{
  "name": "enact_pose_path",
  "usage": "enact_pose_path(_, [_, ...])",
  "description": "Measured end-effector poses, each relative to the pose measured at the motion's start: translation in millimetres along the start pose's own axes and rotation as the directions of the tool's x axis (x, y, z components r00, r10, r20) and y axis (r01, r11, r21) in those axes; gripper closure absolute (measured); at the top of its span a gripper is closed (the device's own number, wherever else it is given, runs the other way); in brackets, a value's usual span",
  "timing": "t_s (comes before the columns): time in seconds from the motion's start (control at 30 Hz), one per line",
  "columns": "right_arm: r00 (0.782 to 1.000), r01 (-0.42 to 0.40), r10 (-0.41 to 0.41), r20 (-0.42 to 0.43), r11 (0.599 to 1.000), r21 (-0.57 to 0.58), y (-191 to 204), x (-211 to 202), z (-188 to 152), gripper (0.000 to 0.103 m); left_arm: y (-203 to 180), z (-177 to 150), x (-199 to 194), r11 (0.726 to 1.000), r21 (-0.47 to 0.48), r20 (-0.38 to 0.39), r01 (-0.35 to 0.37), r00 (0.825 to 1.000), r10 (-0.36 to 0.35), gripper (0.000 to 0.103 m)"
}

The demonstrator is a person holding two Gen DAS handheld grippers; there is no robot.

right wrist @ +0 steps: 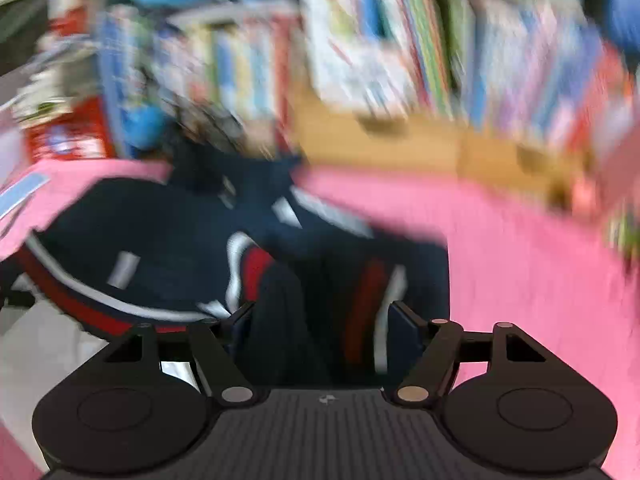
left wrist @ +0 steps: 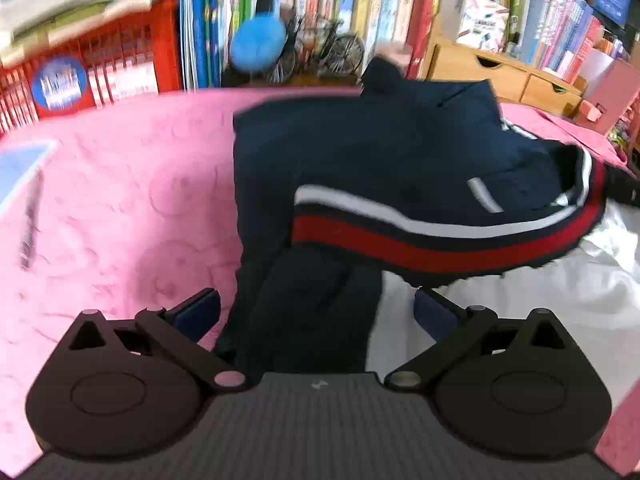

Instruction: Fold clothes

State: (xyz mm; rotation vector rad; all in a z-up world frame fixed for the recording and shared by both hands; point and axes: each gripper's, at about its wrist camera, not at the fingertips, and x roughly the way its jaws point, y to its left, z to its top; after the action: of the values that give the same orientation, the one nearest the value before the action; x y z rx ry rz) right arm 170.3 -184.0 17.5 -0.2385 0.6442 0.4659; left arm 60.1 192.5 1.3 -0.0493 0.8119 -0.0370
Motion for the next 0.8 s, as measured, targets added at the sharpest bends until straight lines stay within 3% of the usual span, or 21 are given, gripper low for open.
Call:
enact_pose_path(0.13, [0.972, -0.108, 0.153, 0.180, 0.965, -0.238, 28, -37, 18, 0.019, -9, 4, -21, 0.998, 0.061, 0.071, 0.022, 0.997, -0.026, 0.000])
enact_pose_path(0.2, [0.955, -0.198, 0.255, 0.151, 0.927, -0.317, 45, -35, 22, 0.019, -9, 5, -19, 0.998, 0.059, 0.068, 0.024, 0.997, -0.028, 0.000])
enact_pose_path(0.23, [0.948, -0.242, 0.297, 0.113, 0.904, -0.352, 54, -29, 21, 0.024, -9, 5, -17, 0.998, 0.057, 0.065, 0.024, 0.998, -0.028, 0.000])
enact_pose_path(0.27, [0.957, -0.248, 0.285, 0.049, 0.895, -0.370, 63, -13, 13, 0.031, -7, 4, -13, 0.998, 0.051, 0.057, 0.023, 0.998, -0.026, 0.000])
enact_pose_path(0.3, [0.963, -0.255, 0.270, -0.016, 0.886, -0.387, 72, 3, 5, 0.047, -6, 3, -9, 0.999, 0.042, 0.044, 0.023, 0.999, -0.024, 0.000])
enact_pose_path(0.37, [0.962, -0.271, 0.236, -0.134, 0.869, -0.413, 89, 32, -10, 0.059, -2, 1, 0, 0.999, 0.025, 0.017, 0.023, 1.000, -0.023, 0.000])
enact_pose_path(0.43, [0.965, -0.263, 0.238, -0.113, 0.894, -0.363, 89, 35, -15, 0.072, 1, -2, 5, 1.000, 0.013, -0.004, 0.021, 1.000, -0.021, 0.000])
enact_pose_path(0.47, [0.966, -0.259, 0.238, -0.103, 0.905, -0.337, 88, 37, -17, 0.074, 2, -3, 7, 1.000, 0.011, -0.009, 0.020, 1.000, -0.020, 0.000])
enact_pose_path(0.53, [0.969, -0.248, 0.235, -0.079, 0.925, -0.289, 88, 39, -20, 0.097, 4, -4, 9, 1.000, 0.009, -0.013, 0.020, 1.000, -0.020, 0.000])
enact_pose_path(0.67, [0.977, -0.176, 0.197, 0.084, 0.962, -0.210, 78, 18, 7, 0.096, 5, 2, 9, 0.999, -0.010, 0.012, 0.046, 0.999, -0.046, 0.000])
enact_pose_path(0.77, [0.971, -0.215, 0.232, 0.066, 0.956, -0.199, 71, 22, 22, 0.093, 3, 6, 11, 0.999, -0.012, 0.017, 0.052, 0.998, -0.052, 0.000])
enact_pose_path(0.8, [0.964, -0.257, 0.267, 0.012, 0.938, -0.231, 70, 23, 22, 0.088, 2, 6, 12, 0.999, -0.007, 0.018, 0.052, 0.999, -0.052, 0.000])
